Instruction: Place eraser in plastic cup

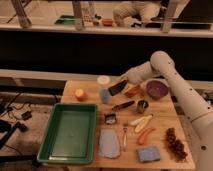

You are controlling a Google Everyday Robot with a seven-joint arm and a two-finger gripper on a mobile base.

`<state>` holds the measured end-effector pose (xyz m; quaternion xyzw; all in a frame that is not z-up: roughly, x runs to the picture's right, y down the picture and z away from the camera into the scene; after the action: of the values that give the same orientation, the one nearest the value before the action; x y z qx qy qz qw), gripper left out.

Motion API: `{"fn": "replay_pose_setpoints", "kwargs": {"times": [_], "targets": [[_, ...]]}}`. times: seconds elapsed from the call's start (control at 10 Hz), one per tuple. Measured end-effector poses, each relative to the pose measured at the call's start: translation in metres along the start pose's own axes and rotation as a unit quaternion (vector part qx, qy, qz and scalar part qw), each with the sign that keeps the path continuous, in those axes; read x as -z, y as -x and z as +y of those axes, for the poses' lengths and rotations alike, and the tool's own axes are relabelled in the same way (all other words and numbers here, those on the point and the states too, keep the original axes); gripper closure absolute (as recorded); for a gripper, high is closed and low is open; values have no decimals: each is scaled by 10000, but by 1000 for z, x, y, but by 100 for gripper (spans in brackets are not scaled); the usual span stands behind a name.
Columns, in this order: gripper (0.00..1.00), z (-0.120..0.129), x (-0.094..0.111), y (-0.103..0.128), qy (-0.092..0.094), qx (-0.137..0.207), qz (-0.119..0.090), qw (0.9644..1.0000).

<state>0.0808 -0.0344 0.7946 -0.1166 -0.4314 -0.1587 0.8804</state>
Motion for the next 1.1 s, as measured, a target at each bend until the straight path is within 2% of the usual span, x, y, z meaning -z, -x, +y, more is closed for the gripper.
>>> {"fn": "replay_pose_setpoints", "kwargs": {"times": [0.1,0.3,0.5,0.7,0.8,1.1], "targets": [[100,-7,-4,3,-15,45,-114,9999],[100,-16,-16,10,-4,66,-473,9989],[100,-17,-22,10,-6,-63,-883,9961],[100,-16,-29,11,-19,-185,-1181,9928],[100,-14,-29,9,-30,-246,-1207,9924],[100,-10,-27,5,-53,-326,-909,9953]]}}
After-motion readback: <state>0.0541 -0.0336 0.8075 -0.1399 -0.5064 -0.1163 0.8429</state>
